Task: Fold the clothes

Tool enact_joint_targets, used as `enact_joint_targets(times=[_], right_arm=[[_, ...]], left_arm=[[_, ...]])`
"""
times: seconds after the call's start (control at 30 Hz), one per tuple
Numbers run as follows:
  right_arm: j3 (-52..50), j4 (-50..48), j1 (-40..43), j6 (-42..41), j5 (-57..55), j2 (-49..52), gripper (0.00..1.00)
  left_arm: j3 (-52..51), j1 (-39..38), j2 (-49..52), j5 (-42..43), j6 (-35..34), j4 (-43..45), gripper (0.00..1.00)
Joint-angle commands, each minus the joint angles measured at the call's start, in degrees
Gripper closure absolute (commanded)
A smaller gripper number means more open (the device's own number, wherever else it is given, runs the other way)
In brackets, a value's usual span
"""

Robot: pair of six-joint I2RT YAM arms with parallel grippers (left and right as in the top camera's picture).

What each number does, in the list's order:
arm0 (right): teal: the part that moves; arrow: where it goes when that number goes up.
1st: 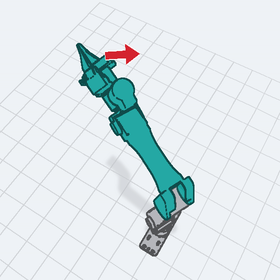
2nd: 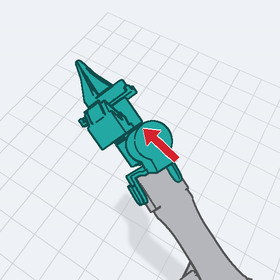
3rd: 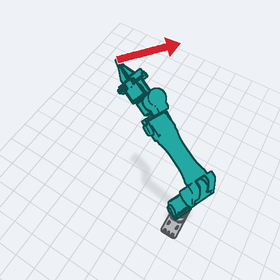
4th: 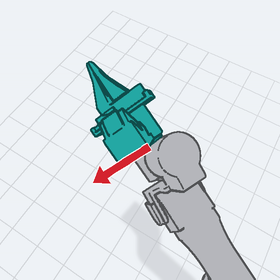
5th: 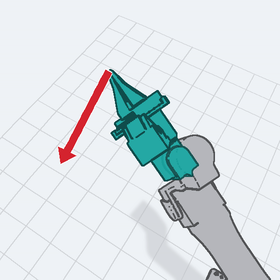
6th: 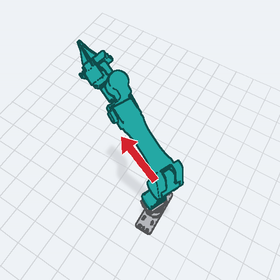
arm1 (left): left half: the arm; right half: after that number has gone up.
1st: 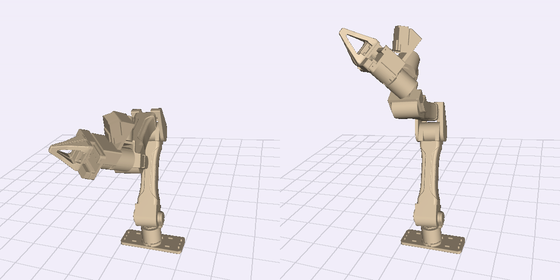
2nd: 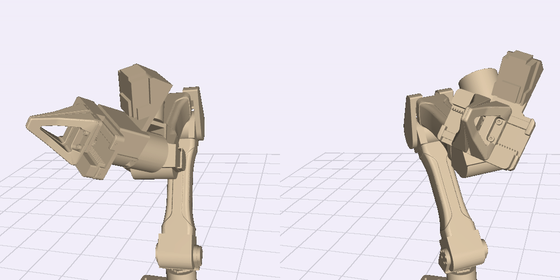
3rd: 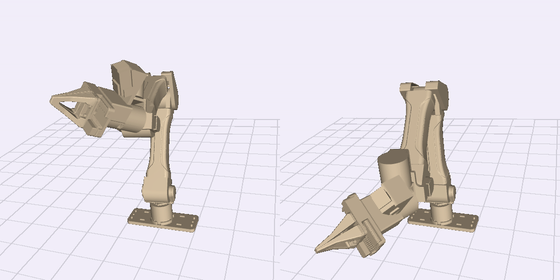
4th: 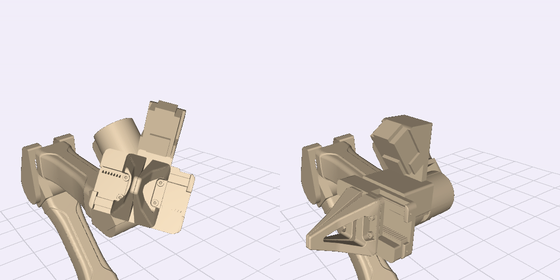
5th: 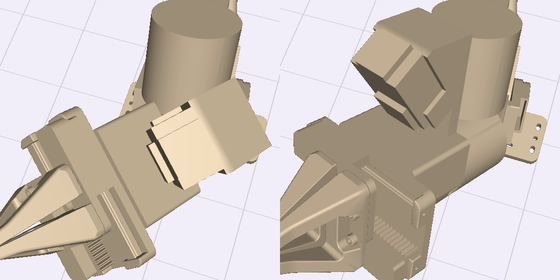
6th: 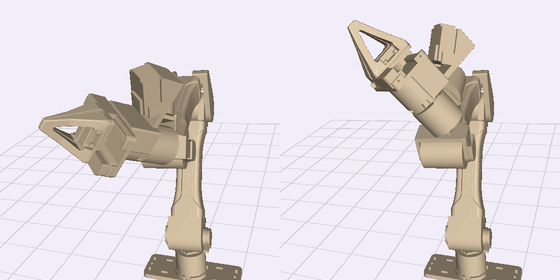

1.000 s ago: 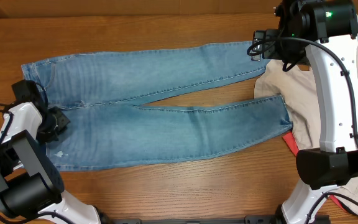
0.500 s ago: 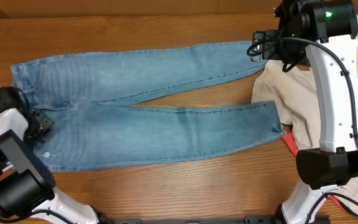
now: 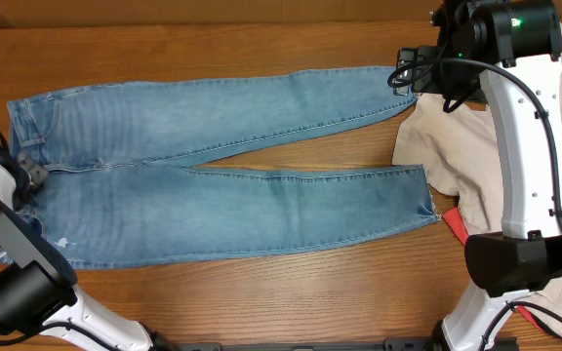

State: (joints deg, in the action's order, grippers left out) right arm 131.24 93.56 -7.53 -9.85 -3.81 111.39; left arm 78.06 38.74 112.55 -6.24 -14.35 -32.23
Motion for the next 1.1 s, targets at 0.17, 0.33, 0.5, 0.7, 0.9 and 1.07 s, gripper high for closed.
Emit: enact_joint_targets(times=[0.17, 0.33, 0.5, 0.7, 0.9, 1.07], right_arm=[[0.1, -0.4, 0.2, -0.7, 0.1, -0.2, 0.0], [0.1, -0.4, 0.2, -0.6, 0.1, -0.2, 0.0], [0.1, -0.2, 0.2, -0.6, 0.1, -0.2, 0.0], [0.1, 0.3, 0.2, -0.6, 0.1, -0.2, 0.0], [0.1, 0.8, 0.2, -0.6, 0.1, -0.2, 0.0], [0.1, 0.9, 0.2, -0.7, 0.1, -0.2, 0.0]], left_arm=[[8.6, 0.2, 0.6, 9.6, 1.4, -16.7, 0.55], [7.9, 0.1, 0.6, 9.4, -1.9, -31.9, 0.65], [0.8, 0.0, 0.6, 8.6, -3.5, -32.5, 0.66], [-9.4, -0.1, 0.6, 8.3, -4.6, -24.0, 0.66], [-12.2, -0.1, 0.6, 5.3, -6.7, -14.1, 0.65], [-12.2, -0.1, 0.6, 5.4, -7.1, -6.5, 0.64]])
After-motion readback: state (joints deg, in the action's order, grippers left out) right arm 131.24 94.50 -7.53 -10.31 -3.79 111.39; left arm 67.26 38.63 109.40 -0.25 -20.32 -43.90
